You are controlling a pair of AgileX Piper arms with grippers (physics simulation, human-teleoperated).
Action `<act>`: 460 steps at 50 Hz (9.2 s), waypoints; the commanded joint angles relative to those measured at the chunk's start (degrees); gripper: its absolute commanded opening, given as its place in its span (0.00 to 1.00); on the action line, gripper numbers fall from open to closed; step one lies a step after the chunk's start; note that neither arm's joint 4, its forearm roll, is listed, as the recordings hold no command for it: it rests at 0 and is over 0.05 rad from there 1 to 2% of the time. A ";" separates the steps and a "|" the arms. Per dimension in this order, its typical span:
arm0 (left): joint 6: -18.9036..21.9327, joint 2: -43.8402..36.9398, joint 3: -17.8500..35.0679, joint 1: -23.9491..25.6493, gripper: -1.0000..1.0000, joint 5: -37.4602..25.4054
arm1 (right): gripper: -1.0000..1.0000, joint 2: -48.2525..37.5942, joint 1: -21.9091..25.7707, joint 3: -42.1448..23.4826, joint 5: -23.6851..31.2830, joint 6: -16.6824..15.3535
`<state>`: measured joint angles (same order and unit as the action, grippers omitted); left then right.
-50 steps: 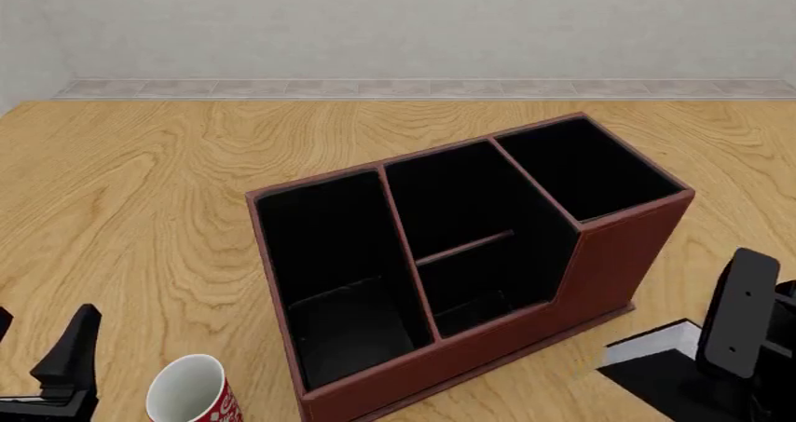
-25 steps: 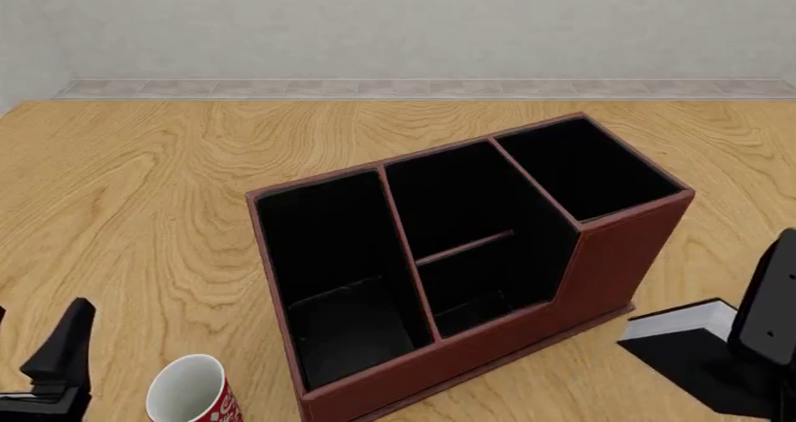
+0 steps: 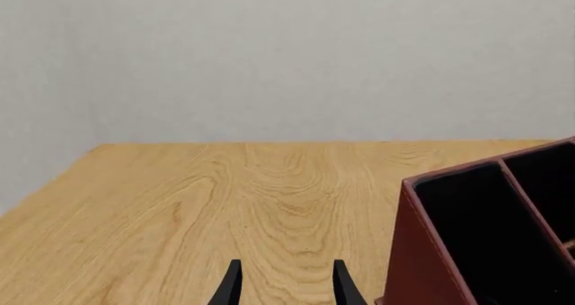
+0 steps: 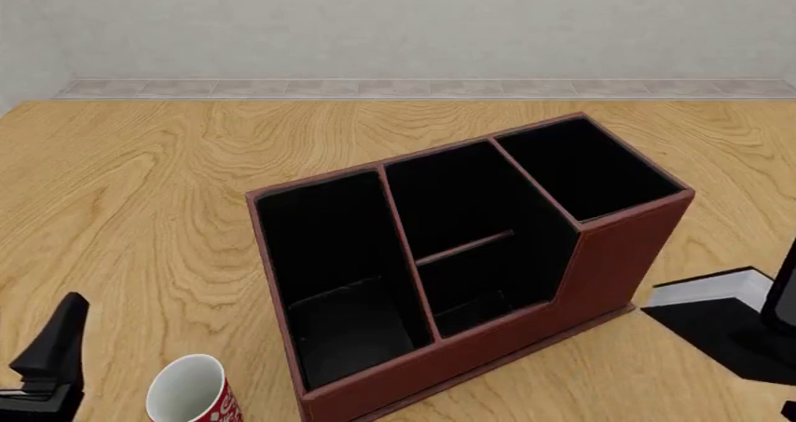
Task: Pick up the book and place it in the right compartment of the caddy.
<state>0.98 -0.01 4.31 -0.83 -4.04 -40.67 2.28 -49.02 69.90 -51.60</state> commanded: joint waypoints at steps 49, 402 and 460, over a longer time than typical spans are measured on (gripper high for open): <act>0.10 0.00 1.32 -0.33 1.00 -1.01 | 0.00 -4.43 -6.47 -22.09 0.00 -8.02; 1.50 0.00 -3.23 -2.82 1.00 -1.77 | 1.00 -51.01 10.10 -42.16 0.00 25.14; 2.19 -0.01 3.17 -2.45 1.00 -5.27 | 1.00 -19.16 16.11 -29.54 -0.01 10.59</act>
<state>3.05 -0.01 6.30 -3.33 -8.71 -65.07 15.58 -78.51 69.90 -41.00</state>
